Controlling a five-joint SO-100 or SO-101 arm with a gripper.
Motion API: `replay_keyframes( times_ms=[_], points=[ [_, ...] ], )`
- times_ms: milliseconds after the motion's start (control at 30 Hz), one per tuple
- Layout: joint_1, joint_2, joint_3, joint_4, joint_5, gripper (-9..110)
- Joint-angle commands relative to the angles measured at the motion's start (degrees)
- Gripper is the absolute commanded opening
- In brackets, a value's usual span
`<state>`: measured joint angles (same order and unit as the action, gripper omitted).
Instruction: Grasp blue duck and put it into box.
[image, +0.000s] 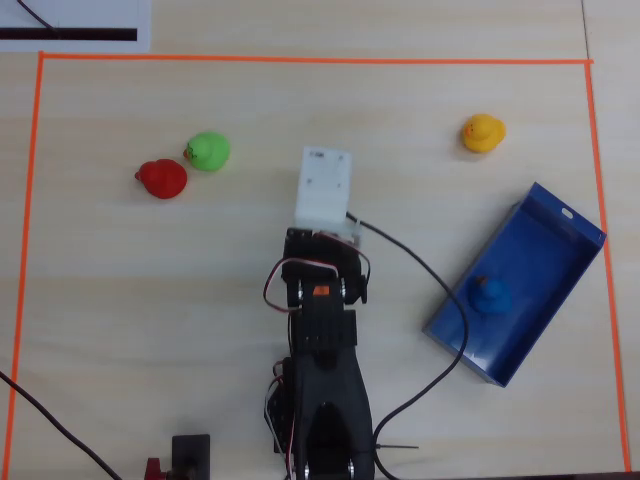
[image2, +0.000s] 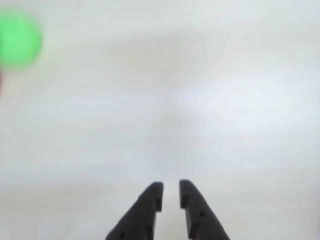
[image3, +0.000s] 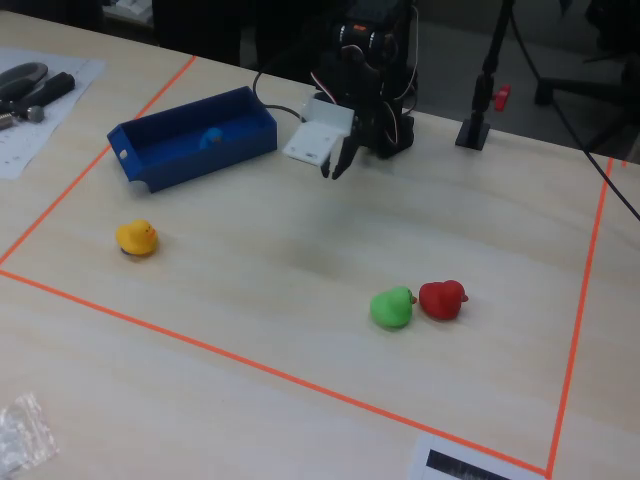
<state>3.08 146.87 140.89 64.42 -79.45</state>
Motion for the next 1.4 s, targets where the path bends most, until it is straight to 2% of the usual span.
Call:
replay_keyframes(
  times_ms=[0,267,367,567,1033,1167,1367],
  points=[
    [0.5,13.3,14.7,1.8,-2.4,0],
    [-1.6,36.3,28.6,14.2,-5.5,0],
    [-1.8,40.1,30.6,14.5,-6.3,0],
    [-2.3,42.9,33.8,14.3,-9.7,0],
    [-2.9,42.9,37.4,12.6,-9.9,0],
    [-2.9,42.9,37.4,12.6,-9.9,4],
    [-2.9,42.9,37.4,12.6,-9.9,4]
  ],
)
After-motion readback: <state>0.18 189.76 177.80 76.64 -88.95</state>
